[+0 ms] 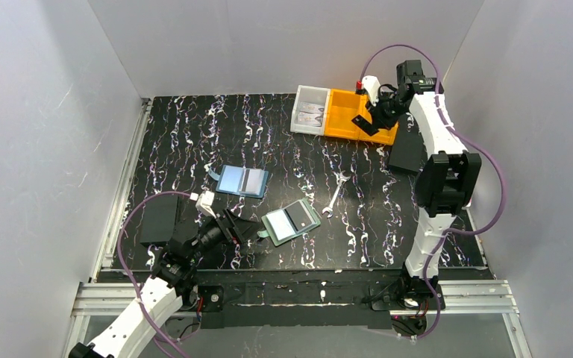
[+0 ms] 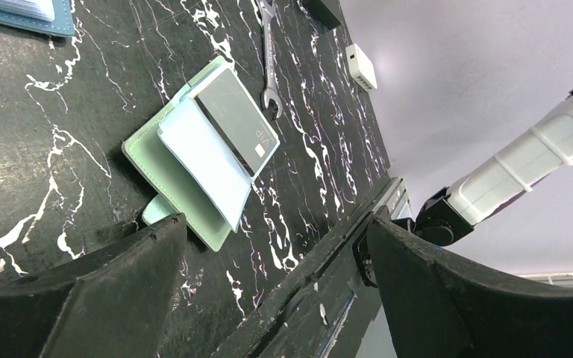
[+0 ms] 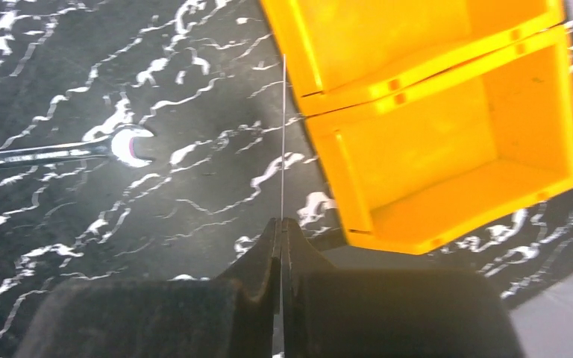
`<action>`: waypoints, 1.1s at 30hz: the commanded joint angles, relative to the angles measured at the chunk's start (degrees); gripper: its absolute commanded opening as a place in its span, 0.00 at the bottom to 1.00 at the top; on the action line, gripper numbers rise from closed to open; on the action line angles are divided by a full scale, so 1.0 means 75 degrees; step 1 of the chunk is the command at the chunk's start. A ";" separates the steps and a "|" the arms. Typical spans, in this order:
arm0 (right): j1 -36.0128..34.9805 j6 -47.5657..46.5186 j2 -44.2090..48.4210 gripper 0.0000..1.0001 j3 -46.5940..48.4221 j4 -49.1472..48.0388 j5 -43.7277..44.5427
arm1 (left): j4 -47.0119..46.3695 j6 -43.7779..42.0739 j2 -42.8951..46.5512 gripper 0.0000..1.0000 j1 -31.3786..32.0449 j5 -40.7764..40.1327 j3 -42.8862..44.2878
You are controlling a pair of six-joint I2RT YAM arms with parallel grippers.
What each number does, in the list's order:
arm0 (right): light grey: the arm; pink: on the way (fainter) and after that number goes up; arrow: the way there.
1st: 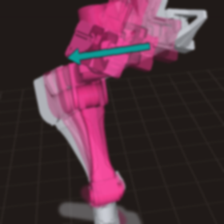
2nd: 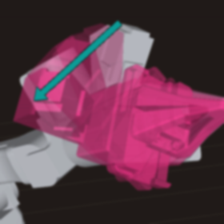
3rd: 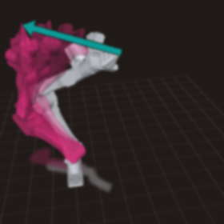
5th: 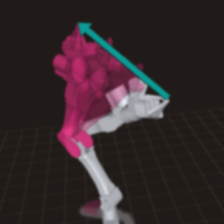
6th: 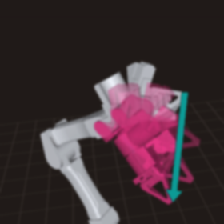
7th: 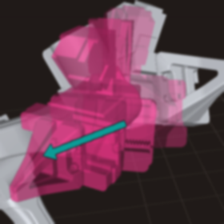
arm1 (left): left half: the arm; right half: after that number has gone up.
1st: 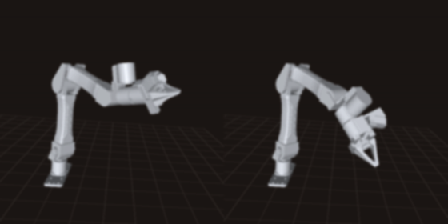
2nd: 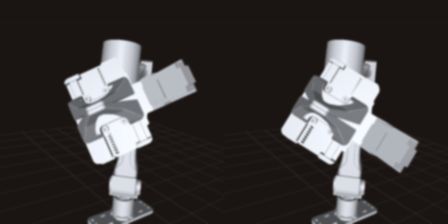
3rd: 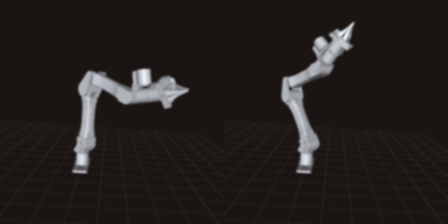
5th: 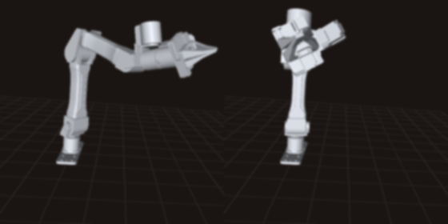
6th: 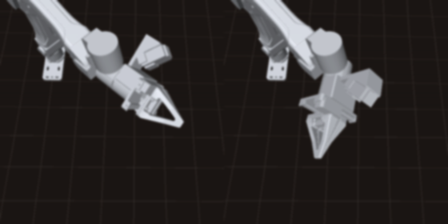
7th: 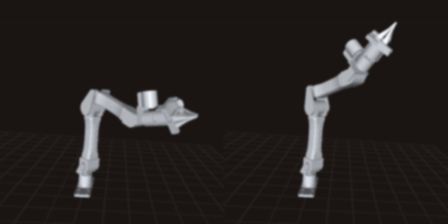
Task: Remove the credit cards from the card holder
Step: Place the credit card in the storage box.
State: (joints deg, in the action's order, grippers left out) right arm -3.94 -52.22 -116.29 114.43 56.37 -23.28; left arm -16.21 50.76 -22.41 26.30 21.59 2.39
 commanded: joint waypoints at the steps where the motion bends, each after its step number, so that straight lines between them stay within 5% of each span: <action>1: -0.0049 -0.0365 -0.0359 0.01 0.1023 0.0177 0.0603 | 0.0005 -0.0030 0.0191 0.90 -0.0045 0.0102 0.0019; 11: -0.0008 -0.1011 -0.0851 0.01 0.1369 -0.0237 0.1854 | 0.0016 -0.0048 0.0178 0.90 -0.0042 0.0144 -0.0099; 33: 0.0083 -0.1555 -0.1785 0.01 0.1684 -0.0568 0.2698 | 0.0028 -0.0063 0.0102 0.91 -0.0049 0.0135 -0.0162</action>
State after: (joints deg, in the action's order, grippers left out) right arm -3.50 -61.96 -128.26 123.94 53.57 -3.89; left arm -16.03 51.03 -21.43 26.30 21.91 1.48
